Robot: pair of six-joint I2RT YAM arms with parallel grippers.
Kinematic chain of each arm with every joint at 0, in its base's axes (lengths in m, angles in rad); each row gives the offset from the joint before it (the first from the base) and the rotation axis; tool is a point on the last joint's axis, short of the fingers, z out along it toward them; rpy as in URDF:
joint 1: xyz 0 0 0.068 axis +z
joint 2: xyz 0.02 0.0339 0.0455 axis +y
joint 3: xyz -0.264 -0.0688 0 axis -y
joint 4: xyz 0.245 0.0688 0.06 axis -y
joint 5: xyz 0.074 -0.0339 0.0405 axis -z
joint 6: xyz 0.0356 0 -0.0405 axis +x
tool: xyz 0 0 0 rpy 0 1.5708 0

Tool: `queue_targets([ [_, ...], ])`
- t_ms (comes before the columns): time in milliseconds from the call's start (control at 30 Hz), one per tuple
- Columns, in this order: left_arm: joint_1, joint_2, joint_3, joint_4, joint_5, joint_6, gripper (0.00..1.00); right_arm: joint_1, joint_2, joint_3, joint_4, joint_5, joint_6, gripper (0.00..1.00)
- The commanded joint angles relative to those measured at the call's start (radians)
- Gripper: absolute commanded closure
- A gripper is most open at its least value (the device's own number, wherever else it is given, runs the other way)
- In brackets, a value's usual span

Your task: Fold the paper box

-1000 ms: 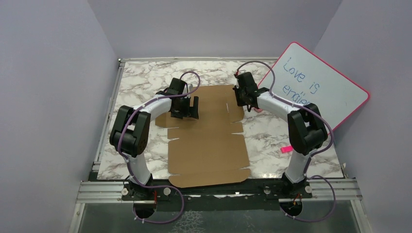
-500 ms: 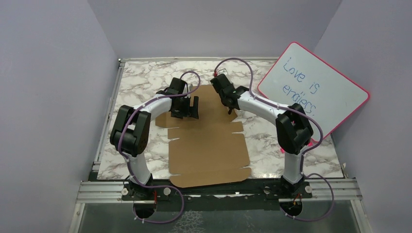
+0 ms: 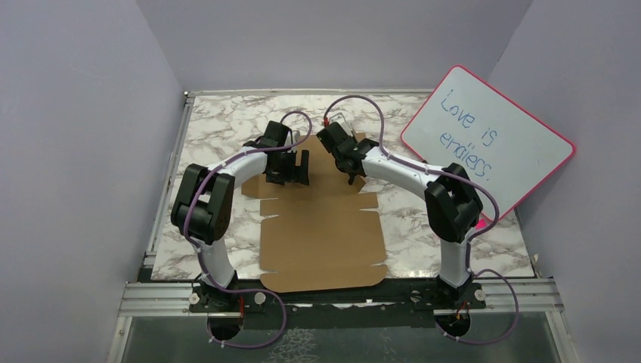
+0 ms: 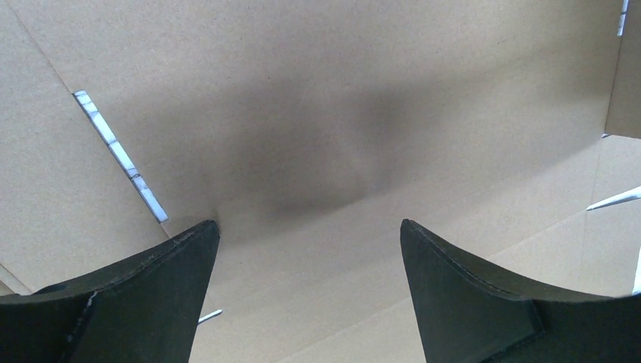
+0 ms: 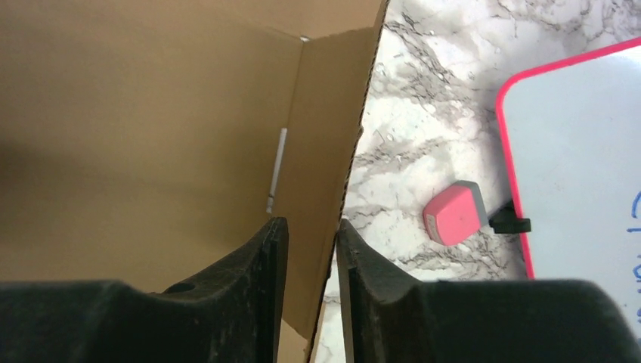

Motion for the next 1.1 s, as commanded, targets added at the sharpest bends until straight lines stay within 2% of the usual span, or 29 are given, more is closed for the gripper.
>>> queue_targets([
  [0,0.002,-0.039,0.003,-0.019,-0.049,0.029,0.09,-0.013,-0.129,-0.067,0.035,0.003,0.005,0.61],
  [200,0.045,-0.147,0.001,-0.024,-0.097,0.033,0.06,-0.044,-0.253,-0.168,0.123,-0.136,0.000,0.44],
  [333,0.110,-0.153,0.046,-0.018,-0.054,0.007,0.05,-0.090,-0.281,-0.211,0.202,-0.259,0.004,0.37],
  [567,0.227,-0.036,0.211,-0.017,0.048,-0.033,0.05,-0.150,-0.222,-0.244,0.392,-0.529,0.002,0.18],
  [800,0.290,0.129,0.376,-0.019,0.083,-0.046,0.04,-0.162,-0.115,-0.262,0.507,-0.666,0.041,0.01],
  [1067,0.326,0.299,0.549,-0.064,0.112,-0.026,0.05,-0.169,-0.048,-0.324,0.625,-0.780,0.065,0.00],
])
